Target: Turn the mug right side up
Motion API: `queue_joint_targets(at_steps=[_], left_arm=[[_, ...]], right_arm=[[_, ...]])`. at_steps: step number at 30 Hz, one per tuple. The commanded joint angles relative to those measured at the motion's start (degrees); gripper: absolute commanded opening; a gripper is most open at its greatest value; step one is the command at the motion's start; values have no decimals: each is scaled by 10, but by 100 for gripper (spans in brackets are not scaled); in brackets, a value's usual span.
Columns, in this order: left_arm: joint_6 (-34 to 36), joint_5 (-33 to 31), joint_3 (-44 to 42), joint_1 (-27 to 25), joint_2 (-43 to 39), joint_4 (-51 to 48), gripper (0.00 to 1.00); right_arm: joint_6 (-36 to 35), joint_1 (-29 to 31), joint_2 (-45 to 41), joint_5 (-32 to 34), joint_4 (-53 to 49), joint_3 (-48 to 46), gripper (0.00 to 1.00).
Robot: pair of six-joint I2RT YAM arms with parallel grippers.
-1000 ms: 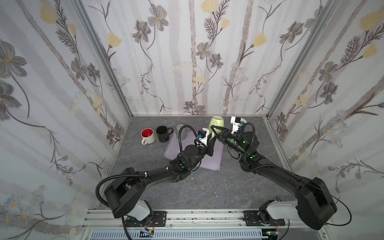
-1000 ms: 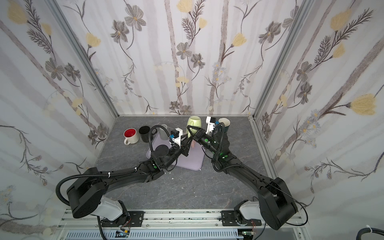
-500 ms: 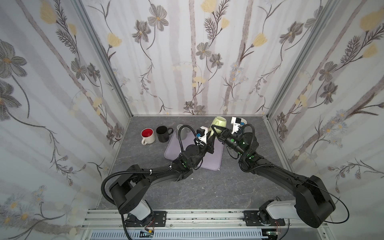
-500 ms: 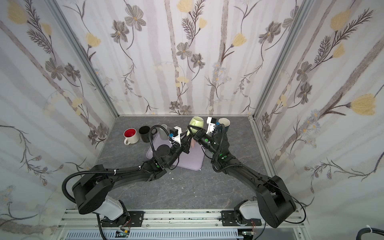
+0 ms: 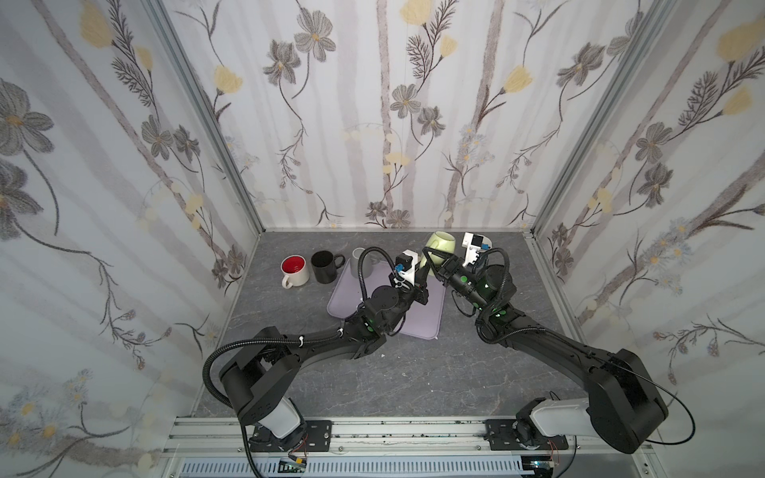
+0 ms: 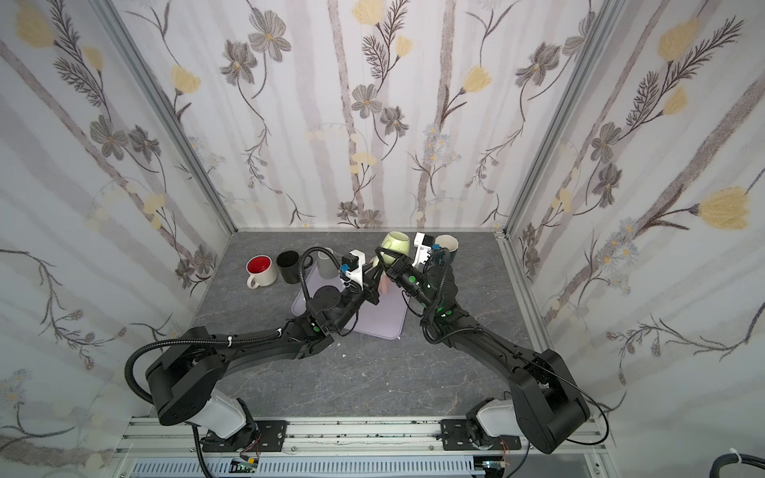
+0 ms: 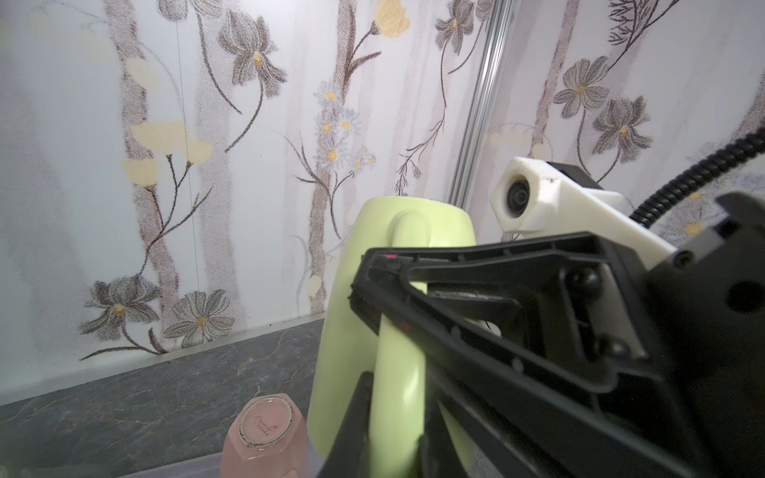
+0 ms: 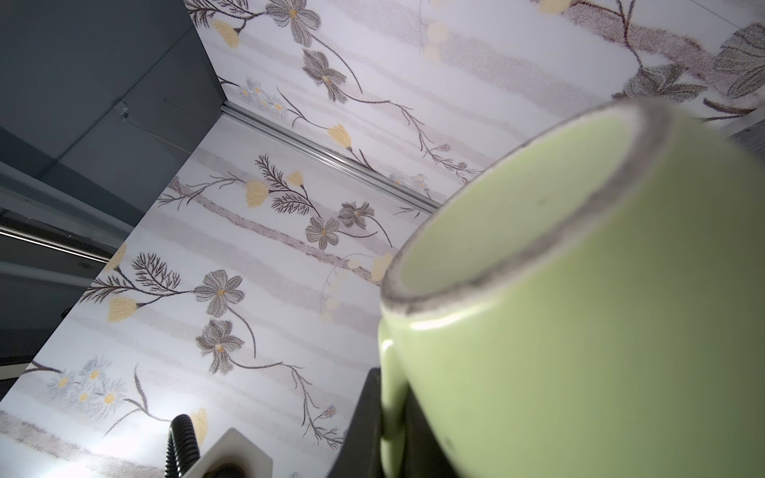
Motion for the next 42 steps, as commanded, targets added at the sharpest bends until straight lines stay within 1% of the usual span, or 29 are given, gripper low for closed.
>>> queue_joint_targets(at_steps=[1, 4, 8, 10, 14, 16, 18, 21, 24, 27, 29, 31, 35, 39, 42], left_arm=[[-34, -14, 19, 4, -16, 31, 0], [-36, -9, 28, 4, -27, -8, 0], [-39, 26, 70, 7, -38, -113, 0], [-41, 30, 83, 8, -38, -147, 0], [-52, 8, 81, 11, -38, -153, 0], [-59, 3, 81, 12, -37, -155, 0], [-63, -5, 82, 14, -37, -156, 0], [-63, -8, 86, 16, -36, -159, 0], [-64, -5, 95, 19, -33, -177, 0], [-84, 6, 97, 30, -37, -194, 0], [-96, 15, 101, 41, -40, -216, 0], [-106, 23, 109, 52, -42, -251, 0], [-130, 33, 130, 79, -54, -354, 0], [-180, 12, 133, 119, -79, -463, 0], [-189, -4, 133, 149, -103, -539, 0]], right_arm=[[6, 4, -2, -125, 4, -3, 0], [-6, 2, -5, -125, -11, -2, 0], [-38, -1, -11, -126, -56, 6, 6], [-50, 0, -14, -123, -75, 9, 9], [-50, -1, -13, -125, -68, 6, 17], [-48, -1, -12, -128, -63, 6, 18], [-46, -2, -10, -131, -58, 7, 23], [-44, -3, -10, -130, -58, 7, 25], [-47, -5, -12, -130, -61, 7, 33], [-61, -6, -19, -125, -74, 6, 46], [-75, -9, -28, -117, -91, 6, 52], [-91, -12, -37, -104, -118, 6, 54], [-145, -17, -61, -61, -198, 12, 55], [-178, -22, -83, -35, -237, 12, 56], [-205, -23, -93, -20, -267, 19, 56]])
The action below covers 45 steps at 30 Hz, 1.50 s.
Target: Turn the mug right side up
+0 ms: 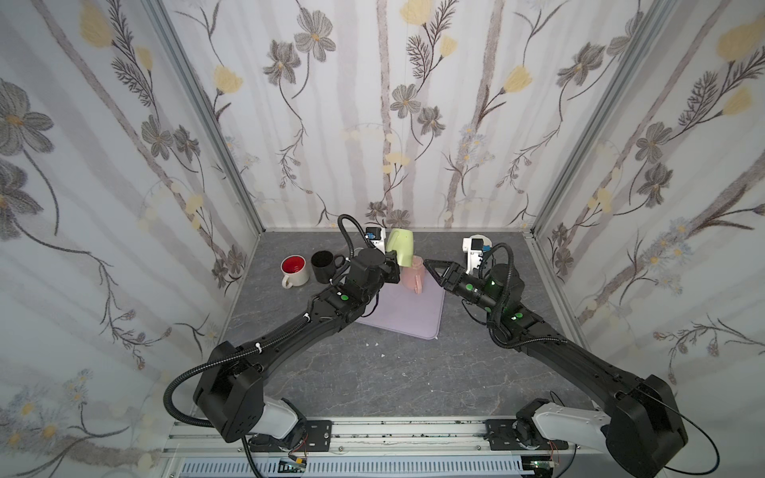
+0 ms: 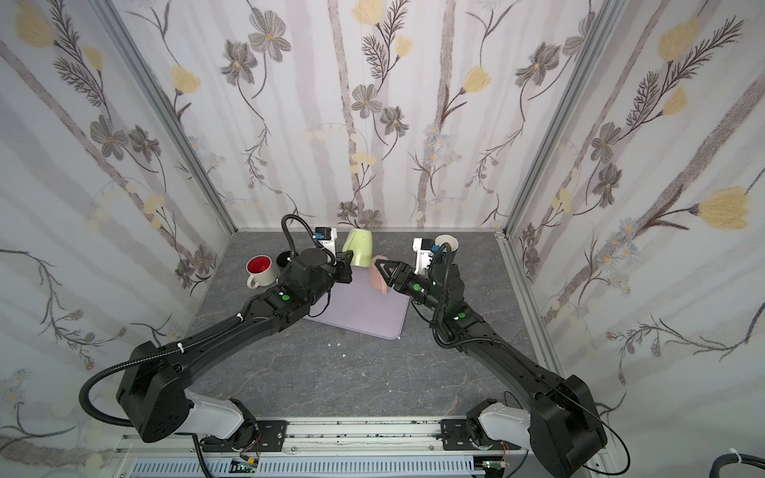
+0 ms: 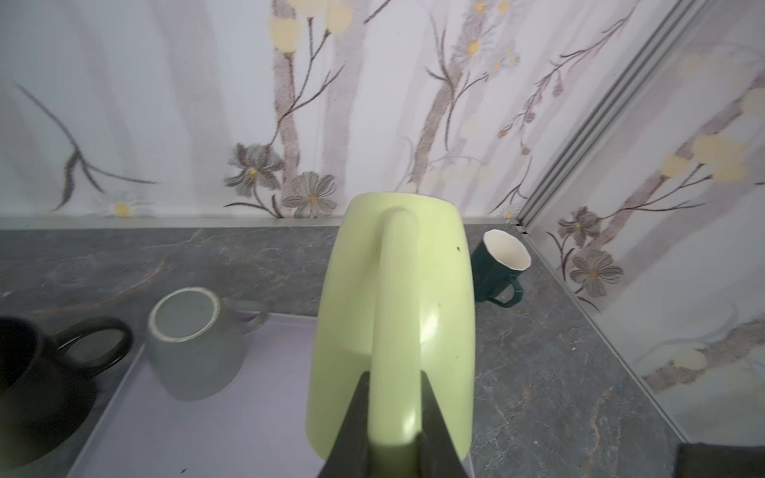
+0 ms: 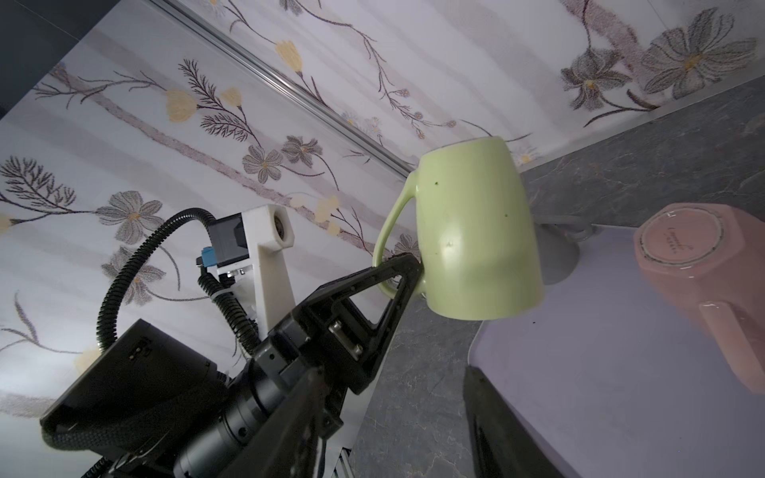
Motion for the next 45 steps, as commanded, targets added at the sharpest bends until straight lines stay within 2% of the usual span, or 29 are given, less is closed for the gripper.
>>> queue_joint_targets(at_steps=[1, 6, 9, 14, 20, 24, 35, 39, 45], left_arm=[[-35, -32, 5, 25, -28, -84, 0], [-76, -59, -1, 89, -56, -181, 0], [-100, -45, 1, 131, -51, -221, 0], [-170, 28, -13, 206, -50, -238, 0], [-243, 39, -45, 267, -73, -240, 0], [-296, 88, -63, 306, -72, -231, 0], [-399, 199, -89, 367, -33, -171, 0], [-405, 189, -83, 371, -33, -180, 0], [-454, 202, -100, 380, -39, -169, 0]], right_arm=[[-53, 1, -9, 37, -52, 11, 56], [-129, 21, -13, 93, -128, 36, 56], [-165, 42, -5, 130, -170, 56, 57], [-178, 48, 11, 114, -179, 66, 57], [-201, 48, 31, 98, -193, 83, 56], [-203, 48, 45, 81, -192, 88, 55], [-216, 53, 63, 59, -200, 100, 54], [-224, 62, 68, 59, -209, 107, 55], [-252, 86, 98, 70, -242, 145, 54]])
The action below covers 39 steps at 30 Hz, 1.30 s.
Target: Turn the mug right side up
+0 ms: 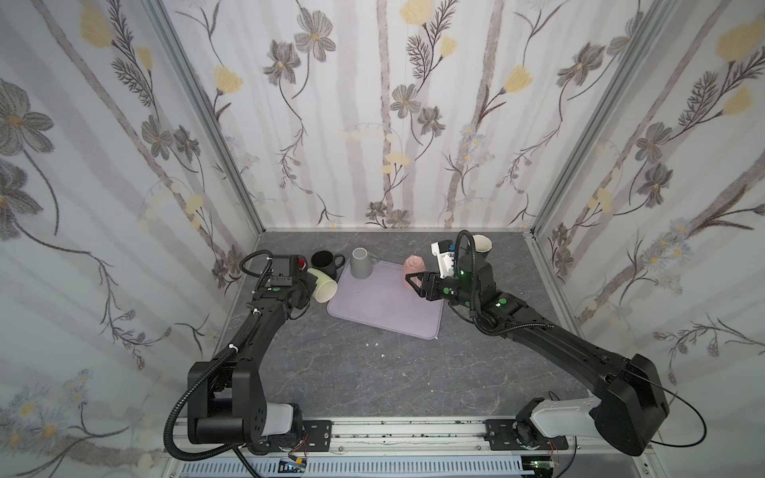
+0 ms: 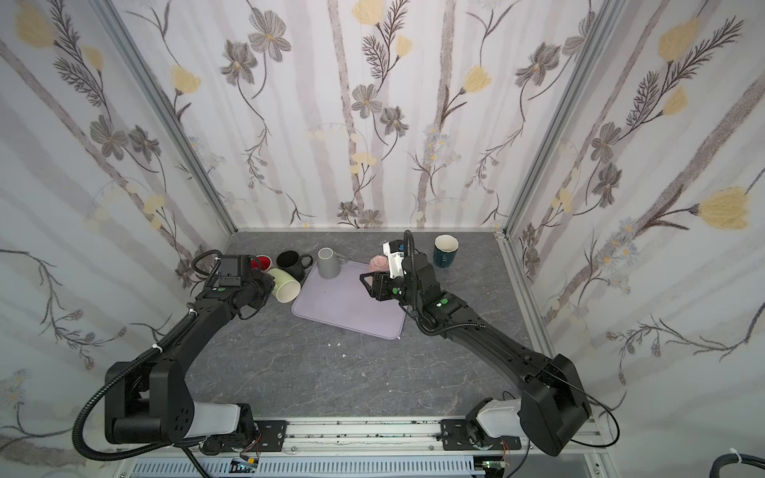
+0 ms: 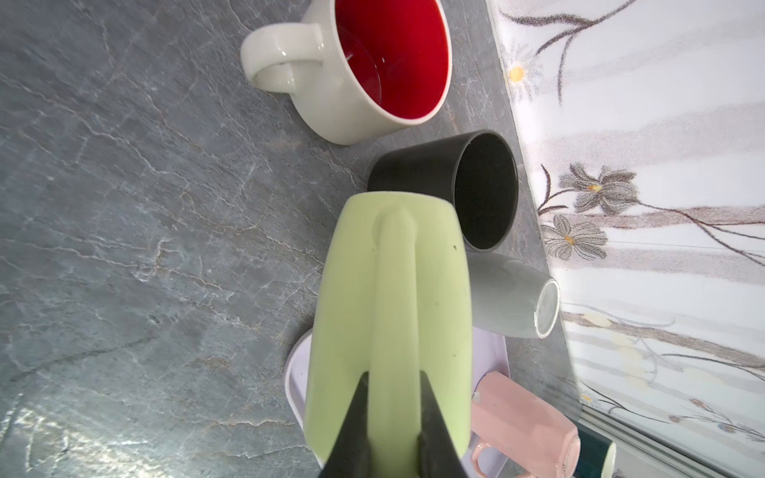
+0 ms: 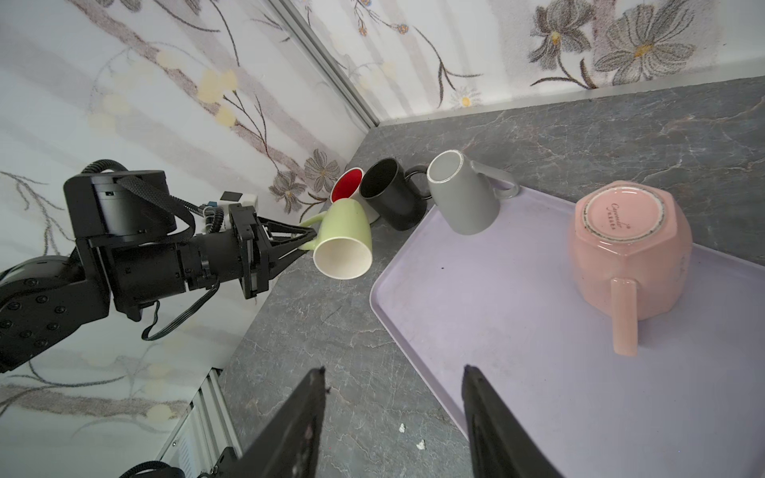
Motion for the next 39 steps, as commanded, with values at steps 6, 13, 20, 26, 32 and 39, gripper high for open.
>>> queue_joint_targets(at_steps=[6, 13, 20, 26, 32, 39], left_arm=[[-127, 92, -37, 33, 26, 87, 0], [-186, 132, -47, 45, 46, 109, 0], [-271, 184, -87, 51, 65, 191, 0], [-294, 197, -93, 51, 57, 218, 0], [-293, 183, -105, 47, -6, 195, 0], [-278, 182, -99, 27, -82, 147, 0]], right_arm=[[-41, 40, 46, 15, -36, 59, 54], [-61, 76, 112, 19, -53, 105, 54], [-86, 119, 142, 8, -30, 120, 54], [-98, 139, 173, -12, -1, 132, 54], [-125, 156, 214, 15, 37, 155, 55], [-203, 177, 252, 113, 77, 172, 55]])
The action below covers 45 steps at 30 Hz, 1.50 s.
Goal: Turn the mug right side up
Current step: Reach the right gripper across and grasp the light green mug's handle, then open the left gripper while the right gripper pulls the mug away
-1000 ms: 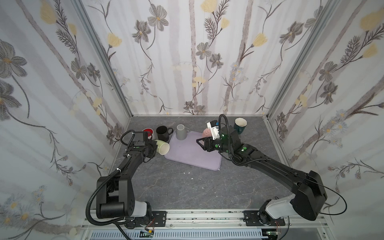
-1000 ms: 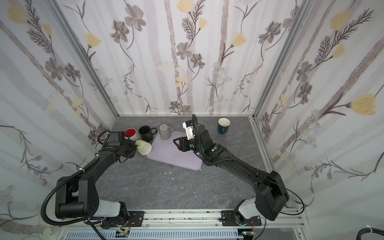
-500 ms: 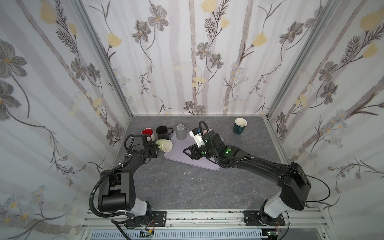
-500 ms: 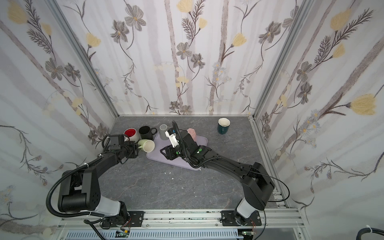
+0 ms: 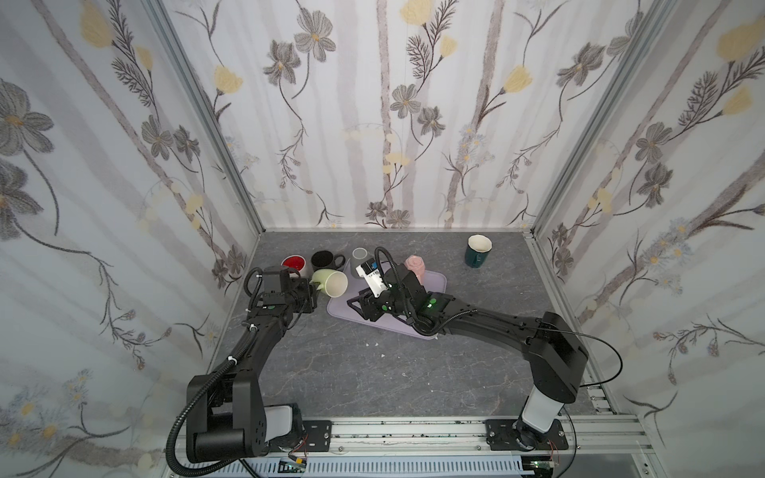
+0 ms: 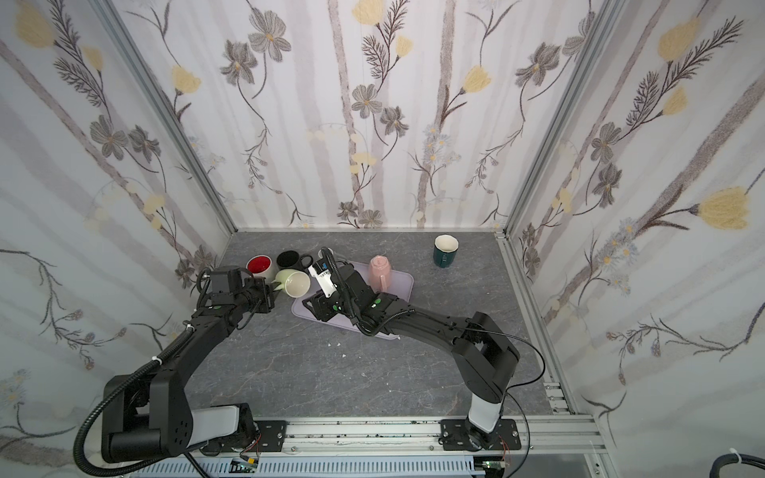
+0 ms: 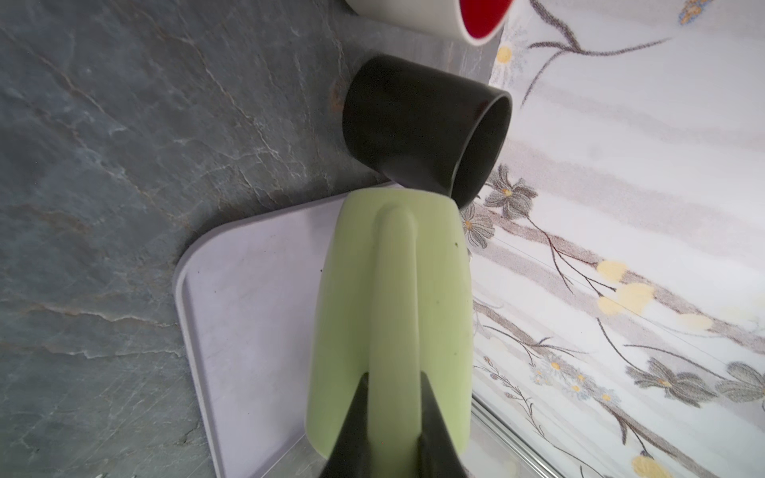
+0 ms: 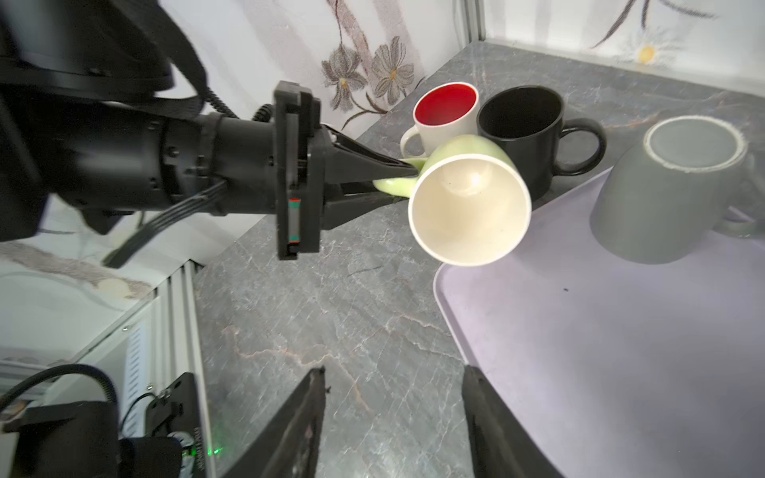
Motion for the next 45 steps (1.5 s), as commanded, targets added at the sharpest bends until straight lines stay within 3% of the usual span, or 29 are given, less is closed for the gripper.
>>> queue_joint_targets(at_steps=[1, 9, 28, 39, 45], left_arm=[[-3, 11, 5, -10, -33, 2, 0], [-16, 26, 18, -25, -65, -10, 0], [-56, 69, 7, -34, -60, 43, 0], [-69, 82, -8, -34, -74, 53, 0], [-70, 88, -5, -34, -73, 58, 0]], right_arm=[[-67, 9, 13, 70, 63, 3, 54], [-139, 25, 51, 93, 160, 1, 53], [-183, 39, 161, 129, 163, 96, 47], [-179, 39, 193, 173, 167, 129, 28], [-174, 39, 195, 170, 186, 129, 8]])
